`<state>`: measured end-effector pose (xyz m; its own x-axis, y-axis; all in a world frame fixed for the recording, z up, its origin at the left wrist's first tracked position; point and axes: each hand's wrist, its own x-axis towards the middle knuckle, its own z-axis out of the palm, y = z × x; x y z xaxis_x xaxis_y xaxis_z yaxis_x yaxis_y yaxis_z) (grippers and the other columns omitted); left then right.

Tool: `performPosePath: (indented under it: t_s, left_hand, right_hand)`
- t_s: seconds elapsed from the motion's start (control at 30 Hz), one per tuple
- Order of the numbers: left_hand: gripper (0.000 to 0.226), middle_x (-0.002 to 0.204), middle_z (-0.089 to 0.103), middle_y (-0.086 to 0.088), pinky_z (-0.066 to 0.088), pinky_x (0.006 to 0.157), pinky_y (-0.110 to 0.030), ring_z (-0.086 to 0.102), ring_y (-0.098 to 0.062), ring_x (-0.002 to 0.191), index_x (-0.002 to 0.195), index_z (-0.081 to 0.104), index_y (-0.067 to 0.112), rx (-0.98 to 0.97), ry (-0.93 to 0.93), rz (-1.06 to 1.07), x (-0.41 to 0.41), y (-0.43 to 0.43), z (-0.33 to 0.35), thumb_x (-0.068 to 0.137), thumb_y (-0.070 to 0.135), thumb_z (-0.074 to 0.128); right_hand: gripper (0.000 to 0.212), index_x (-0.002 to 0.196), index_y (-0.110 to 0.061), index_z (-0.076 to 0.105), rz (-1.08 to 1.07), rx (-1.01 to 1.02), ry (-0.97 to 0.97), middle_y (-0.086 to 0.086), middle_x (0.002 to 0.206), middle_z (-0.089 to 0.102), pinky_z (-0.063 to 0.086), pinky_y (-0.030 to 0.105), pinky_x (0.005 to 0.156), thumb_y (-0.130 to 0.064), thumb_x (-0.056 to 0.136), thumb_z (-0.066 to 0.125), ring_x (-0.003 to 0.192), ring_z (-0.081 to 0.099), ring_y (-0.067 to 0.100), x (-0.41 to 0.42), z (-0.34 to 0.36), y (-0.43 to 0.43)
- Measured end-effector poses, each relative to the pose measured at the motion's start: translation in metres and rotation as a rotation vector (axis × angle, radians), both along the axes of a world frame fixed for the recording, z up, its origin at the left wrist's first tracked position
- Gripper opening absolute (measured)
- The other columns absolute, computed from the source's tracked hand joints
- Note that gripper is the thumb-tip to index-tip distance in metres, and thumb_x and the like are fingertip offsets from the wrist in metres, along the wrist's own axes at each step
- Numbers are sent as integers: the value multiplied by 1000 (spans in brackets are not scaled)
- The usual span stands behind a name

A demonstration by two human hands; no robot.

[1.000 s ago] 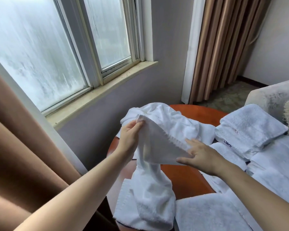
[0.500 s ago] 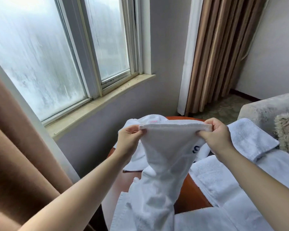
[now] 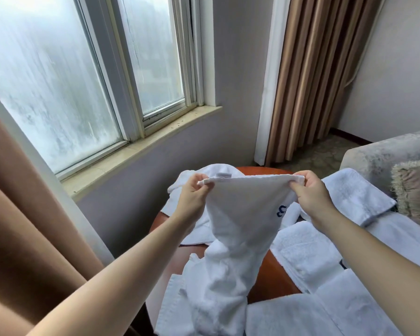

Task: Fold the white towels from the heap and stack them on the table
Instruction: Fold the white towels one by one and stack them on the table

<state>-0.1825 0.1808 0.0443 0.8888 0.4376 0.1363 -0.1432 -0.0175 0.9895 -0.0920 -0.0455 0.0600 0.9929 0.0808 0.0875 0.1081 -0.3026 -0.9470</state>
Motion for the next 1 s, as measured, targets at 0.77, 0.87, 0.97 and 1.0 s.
performPosePath:
  t_s: [0.77,0.87,0.97,1.0]
  left_hand:
    - [15,71,62,0,48,64,-33,57,-9,69,78,63,6,452,178,-406,-10,-43,-43,69,18,67]
    - [27,67,51,8,40,63,-31,48,-8,65,66,55,14,585,268,-389,-11,-39,-63,62,40,62]
    - [36,71,53,8,42,66,-36,50,-10,69,70,58,14,527,231,-363,-13,-40,-71,66,49,62]
    - [34,69,52,9,42,65,-35,49,-10,67,69,58,15,515,215,-354,-13,-41,-72,67,48,63]
  right_hand:
    - [11,97,3,66,436,267,143,9,83,63,50,27,67,-3,93,57,76,59,16,-35,1,7]
    - [15,90,-12,70,405,311,161,0,81,67,53,21,64,-6,94,56,73,62,11,-32,3,-9]
    - [14,94,-17,71,399,284,121,-6,91,69,53,18,66,-8,92,60,79,65,9,-28,2,-28]
    - [13,91,-18,72,396,258,91,-7,85,70,52,16,64,-9,91,61,75,65,6,-28,2,-34]
